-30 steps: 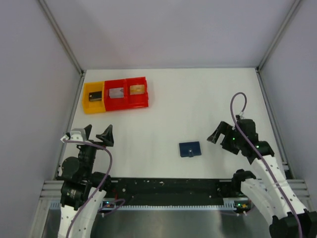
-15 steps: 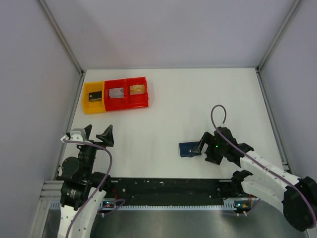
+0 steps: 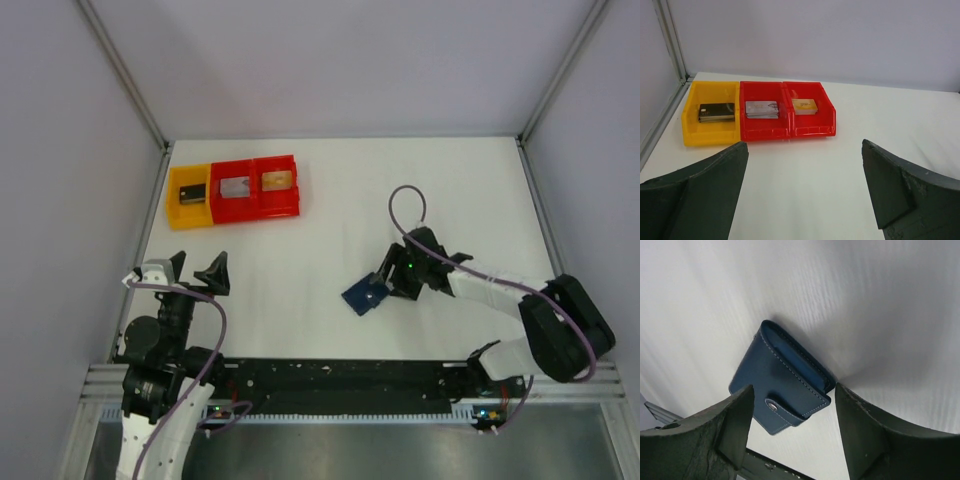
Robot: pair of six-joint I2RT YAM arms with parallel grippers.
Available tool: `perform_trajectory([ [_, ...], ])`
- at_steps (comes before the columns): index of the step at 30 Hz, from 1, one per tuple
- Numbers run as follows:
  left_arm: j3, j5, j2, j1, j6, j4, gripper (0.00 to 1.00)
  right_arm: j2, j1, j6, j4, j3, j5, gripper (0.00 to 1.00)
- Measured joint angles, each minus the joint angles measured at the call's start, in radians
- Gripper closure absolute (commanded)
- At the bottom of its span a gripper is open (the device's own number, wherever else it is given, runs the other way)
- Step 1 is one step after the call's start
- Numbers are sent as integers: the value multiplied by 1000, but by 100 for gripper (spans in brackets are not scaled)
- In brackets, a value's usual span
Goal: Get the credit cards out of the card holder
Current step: Move the card holder to the center of the board.
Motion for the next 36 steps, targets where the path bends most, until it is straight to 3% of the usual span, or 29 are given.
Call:
perform_trajectory([
  [9,0,6,2,0,0,0,1,306,8,-190,0,337,-57,35],
  [16,0,62,63,-1,-11,2,1,307,59,-343,-73,447,-18,31],
  [18,0,77,85,-1,-14,0,1,265,95,-381,-126,447,43,34],
  [25,0,113,169,-1,-26,-11,1,196,295,-446,-280,458,251,58],
  [36,3,151,223,-1,-78,-33,1,301,340,-467,-374,505,381,64],
])
